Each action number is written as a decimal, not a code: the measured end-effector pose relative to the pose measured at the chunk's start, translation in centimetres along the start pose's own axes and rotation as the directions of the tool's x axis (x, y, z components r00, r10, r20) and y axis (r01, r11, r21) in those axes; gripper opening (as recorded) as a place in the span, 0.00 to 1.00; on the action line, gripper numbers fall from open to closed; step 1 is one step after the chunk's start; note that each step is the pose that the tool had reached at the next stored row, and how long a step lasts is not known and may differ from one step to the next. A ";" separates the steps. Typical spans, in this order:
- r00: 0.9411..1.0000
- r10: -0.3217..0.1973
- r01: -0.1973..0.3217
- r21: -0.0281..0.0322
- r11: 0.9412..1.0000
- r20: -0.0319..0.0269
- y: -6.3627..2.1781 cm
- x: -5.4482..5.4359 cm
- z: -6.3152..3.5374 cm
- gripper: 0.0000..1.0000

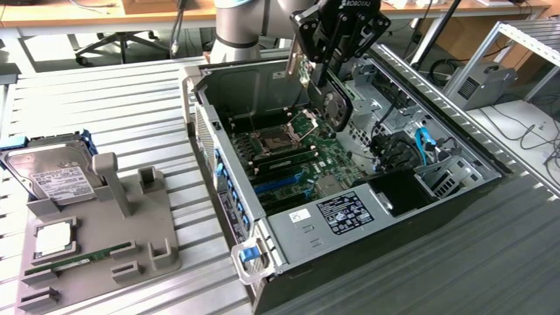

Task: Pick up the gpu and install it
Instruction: 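Pick up the gpu and move the gpu toward the slot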

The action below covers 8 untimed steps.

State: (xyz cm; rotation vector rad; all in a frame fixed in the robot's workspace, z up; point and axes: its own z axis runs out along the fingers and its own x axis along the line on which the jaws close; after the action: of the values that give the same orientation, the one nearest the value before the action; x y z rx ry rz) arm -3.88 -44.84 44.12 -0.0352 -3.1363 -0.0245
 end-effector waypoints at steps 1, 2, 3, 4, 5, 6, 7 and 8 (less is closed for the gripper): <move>1.000 0.000 0.000 0.000 1.000 0.000 0.04 0.0 0.02 0.26; 1.000 0.000 0.000 0.000 1.000 0.000 0.07 0.0 0.04 0.26; 1.000 0.000 0.000 0.000 1.000 0.000 0.11 0.0 0.06 0.26; 1.000 0.000 0.000 0.000 1.000 0.000 0.14 0.0 0.08 0.26; 1.000 0.000 0.000 0.000 1.000 0.000 0.16 0.0 0.10 0.26; 1.000 0.000 0.000 0.000 1.000 0.000 0.19 0.0 0.12 0.26; 1.000 0.000 0.000 0.000 1.000 0.000 0.22 0.0 0.14 0.26; 1.000 0.000 0.000 0.000 1.000 0.000 0.24 0.0 0.15 0.26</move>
State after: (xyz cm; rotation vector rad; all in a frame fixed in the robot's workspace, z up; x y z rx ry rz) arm -3.88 -44.60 43.97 -0.0352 -3.1363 -0.0246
